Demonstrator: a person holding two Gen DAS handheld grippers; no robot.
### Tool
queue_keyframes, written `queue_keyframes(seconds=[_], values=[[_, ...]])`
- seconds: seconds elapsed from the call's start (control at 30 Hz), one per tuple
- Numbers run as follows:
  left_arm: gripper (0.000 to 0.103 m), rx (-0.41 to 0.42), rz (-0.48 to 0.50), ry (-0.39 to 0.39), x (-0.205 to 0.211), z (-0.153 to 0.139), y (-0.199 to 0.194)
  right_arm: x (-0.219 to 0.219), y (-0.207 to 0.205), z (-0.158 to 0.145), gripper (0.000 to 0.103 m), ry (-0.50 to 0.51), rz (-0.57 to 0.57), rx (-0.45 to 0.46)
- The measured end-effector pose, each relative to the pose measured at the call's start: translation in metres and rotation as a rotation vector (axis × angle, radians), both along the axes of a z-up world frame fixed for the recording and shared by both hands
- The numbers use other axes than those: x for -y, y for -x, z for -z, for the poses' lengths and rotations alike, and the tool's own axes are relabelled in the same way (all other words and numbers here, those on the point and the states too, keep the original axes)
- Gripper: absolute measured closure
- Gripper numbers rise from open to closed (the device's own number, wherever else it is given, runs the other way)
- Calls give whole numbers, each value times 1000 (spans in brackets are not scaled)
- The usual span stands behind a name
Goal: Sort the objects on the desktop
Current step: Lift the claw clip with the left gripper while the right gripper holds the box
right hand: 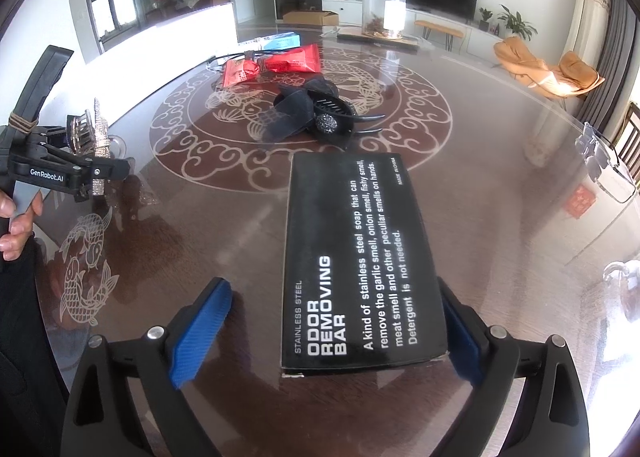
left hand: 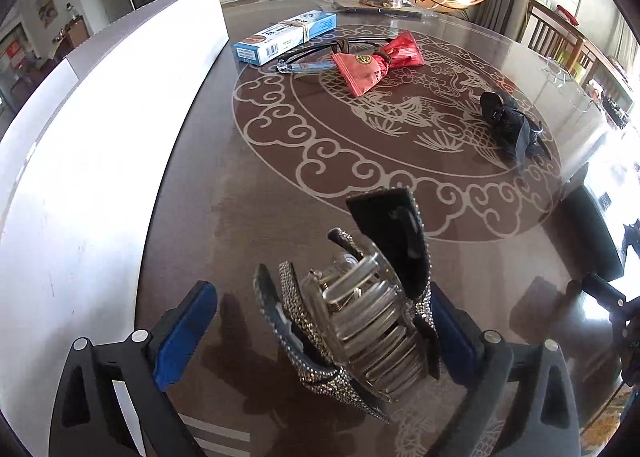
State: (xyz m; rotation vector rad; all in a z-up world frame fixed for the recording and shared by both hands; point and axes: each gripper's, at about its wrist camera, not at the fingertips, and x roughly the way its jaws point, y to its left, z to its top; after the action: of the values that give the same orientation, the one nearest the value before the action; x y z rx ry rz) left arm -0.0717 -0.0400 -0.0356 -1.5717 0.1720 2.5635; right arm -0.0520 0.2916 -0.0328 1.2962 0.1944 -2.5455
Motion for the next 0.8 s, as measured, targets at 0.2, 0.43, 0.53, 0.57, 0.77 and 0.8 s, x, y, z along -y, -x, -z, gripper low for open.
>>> queue_keyframes(seconds=[0.2, 0.43, 0.53, 0.57, 0.77, 0.8], values=[[2, 19, 12, 12, 5, -2, -6, 0, 0, 0, 7, 0, 0, 0], [47, 2, 69, -22, -22, 0, -5, 0, 0, 0, 7, 0, 0, 0], [48, -9, 167, 83, -54, -4, -5, 0, 0, 0, 6, 0, 0, 0], [47, -24, 195, 158, -67, -5, -6, 0, 0, 0, 6, 0, 0, 0], [20, -82, 261, 269, -89, -14, -6, 0, 0, -1, 6, 0, 0, 0], [20, -69, 252, 252, -85, -12, -5, 0, -1, -1, 6, 0, 0, 0]])
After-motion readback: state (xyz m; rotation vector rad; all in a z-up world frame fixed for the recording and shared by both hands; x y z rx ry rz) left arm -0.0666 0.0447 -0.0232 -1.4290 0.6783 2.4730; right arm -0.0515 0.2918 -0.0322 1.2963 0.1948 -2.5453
